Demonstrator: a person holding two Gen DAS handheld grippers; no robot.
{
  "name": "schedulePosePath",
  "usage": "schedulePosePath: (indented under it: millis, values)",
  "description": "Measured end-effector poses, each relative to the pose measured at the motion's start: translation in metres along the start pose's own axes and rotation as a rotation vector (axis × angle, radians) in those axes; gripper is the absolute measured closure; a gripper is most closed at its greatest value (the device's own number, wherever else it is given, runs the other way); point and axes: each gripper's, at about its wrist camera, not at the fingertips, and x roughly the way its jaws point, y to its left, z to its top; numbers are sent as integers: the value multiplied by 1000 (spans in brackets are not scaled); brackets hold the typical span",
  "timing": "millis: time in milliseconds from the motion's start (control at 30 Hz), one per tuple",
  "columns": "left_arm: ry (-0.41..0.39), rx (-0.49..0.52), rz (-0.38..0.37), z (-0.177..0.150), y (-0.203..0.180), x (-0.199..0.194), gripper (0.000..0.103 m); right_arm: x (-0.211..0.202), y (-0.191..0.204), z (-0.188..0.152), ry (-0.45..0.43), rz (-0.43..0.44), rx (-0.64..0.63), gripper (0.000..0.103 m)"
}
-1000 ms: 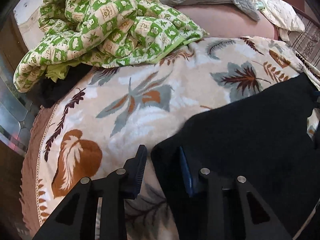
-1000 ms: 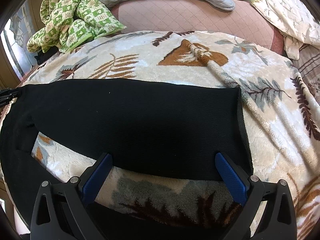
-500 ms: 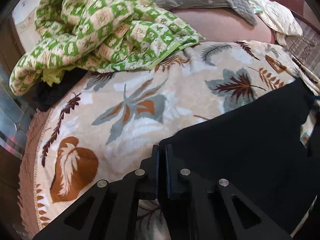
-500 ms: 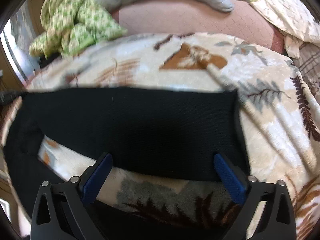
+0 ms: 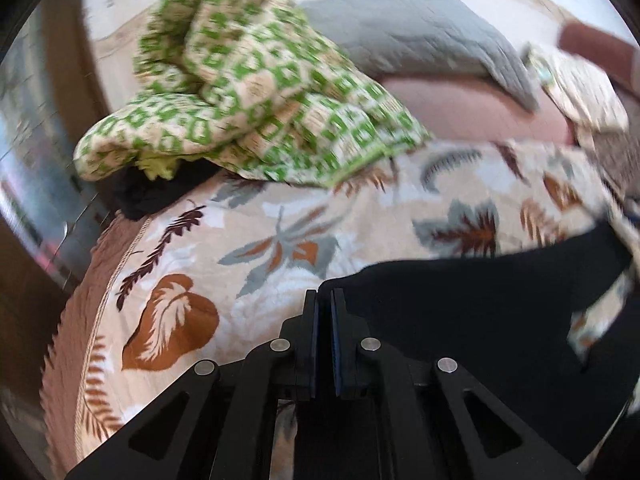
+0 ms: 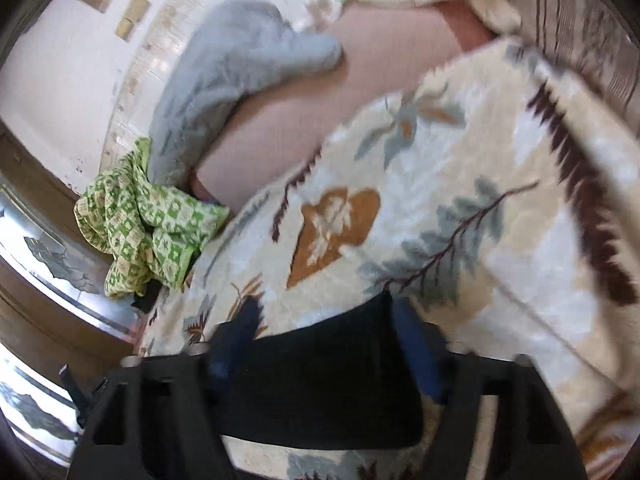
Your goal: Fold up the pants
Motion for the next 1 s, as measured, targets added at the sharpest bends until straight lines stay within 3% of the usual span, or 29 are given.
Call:
schedulePosePath:
  millis: [200,267,500,633,700,833,1000]
  values:
    - [2,-42,16,0,-2,-8,99,34,-17,2,103,-36,35,61]
    - [2,-53,11,3,0,-6,99,38,-23,1,105,-70,40,61]
    - [20,-100,4,8,6,7,99,48,-29,2,106,-64,-4,63]
    - [25,-118,6,10,7,11,99,50,-27,0,128,-62,-45,88]
    - [25,-124,11,10,7,11,99,50,-27,-1,126,-78,-74,96]
    - [6,-102,16,9,2,3,99,32,-15,0,75,-68,-130,98]
    - [-57,9,40,-11,-13,-22,99,1,9,-12,43,-74,-254,98]
